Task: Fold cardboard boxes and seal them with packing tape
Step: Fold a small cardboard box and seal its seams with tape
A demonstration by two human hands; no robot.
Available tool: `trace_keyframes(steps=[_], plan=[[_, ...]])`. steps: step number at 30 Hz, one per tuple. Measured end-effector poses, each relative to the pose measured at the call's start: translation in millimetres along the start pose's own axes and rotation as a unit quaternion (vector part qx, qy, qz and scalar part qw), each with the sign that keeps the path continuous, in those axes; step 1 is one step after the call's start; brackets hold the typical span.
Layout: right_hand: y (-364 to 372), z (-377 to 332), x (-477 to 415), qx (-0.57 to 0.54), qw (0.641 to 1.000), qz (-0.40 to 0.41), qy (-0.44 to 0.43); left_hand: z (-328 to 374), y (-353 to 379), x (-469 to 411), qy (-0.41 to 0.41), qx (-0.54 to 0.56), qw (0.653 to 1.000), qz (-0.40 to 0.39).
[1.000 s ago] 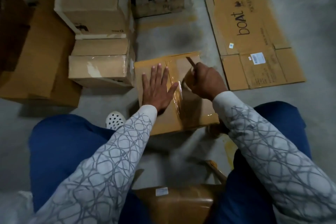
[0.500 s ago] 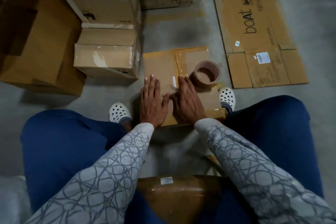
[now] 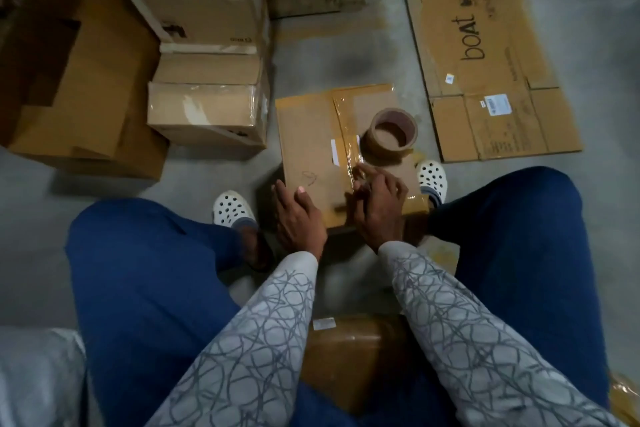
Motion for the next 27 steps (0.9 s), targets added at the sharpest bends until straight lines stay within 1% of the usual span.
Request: trace_keyframes(steps=[1,2,5,8,13,15,16,17,18,19,20,21,24,25,27], plan=[[-2,4,7,0.007,1.000,0.010,0.021,-2,2,6,-0.030,0.002,1.000,-0.004],[-1,6,10,0.012,1.000,0.009,0.025,-2,4,8,-0.038,-0.002,0.999,-0.006],[2,8,10,0.016,1.000,-0.012,0.002,-3,6,4,-0.022,-0.002,1.000,0.021],[2,7,9,0.018,1.000,-0.004,-0.013,-4,7,5,-0.019,-0.014,0.998,0.065],[8,9,10,0.020,1.000,0.006,-0.015,-9,13,4,-0.009,0.036,0.996,0.076],[8,8,8,0.040,0.999,0.002,-0.013,-3,2,8,-0.013,0.104,0.992,0.074],[8,7,8,0.052,0.999,-0.002,-0.012,-4,-4,9,-0.061,0.199,0.974,0.085],[9,5,6,0.062,0.998,-0.007,-0.007,-11,-11,11,-0.145,0.325,0.926,0.129],[9,3,6,0.067,0.998,-0.012,0.000,-18,-13,14,-0.235,0.453,0.844,0.166],[10,2,5,0.068,0.998,-0.014,0.009,-23,-11,12,-0.295,0.553,0.755,0.191],[12,1,5,0.066,0.998,-0.014,0.016,-26,-6,8,-0.316,0.612,0.698,0.195],[13,0,5,0.062,0.998,-0.011,0.019,-24,-4,4,-0.325,0.627,0.685,0.181],[18,1,3,0.046,0.999,-0.009,0.024,-14,2,-1,-0.332,0.619,0.700,0.126],[19,2,1,0.044,0.999,-0.016,0.024,-14,6,-3,-0.345,0.601,0.713,0.109],[20,2,-1,0.048,0.998,-0.035,0.022,-14,5,-4,-0.363,0.535,0.758,0.090]])
Point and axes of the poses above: each hand's wrist, its own x-axis away from the middle knuckle, its own y-axis out of the palm, z = x × y, the point moved 6 cm from there along -x, towards the middle knuckle, and after that the axes turned 6 degrees about x, right-handed, at the moved point
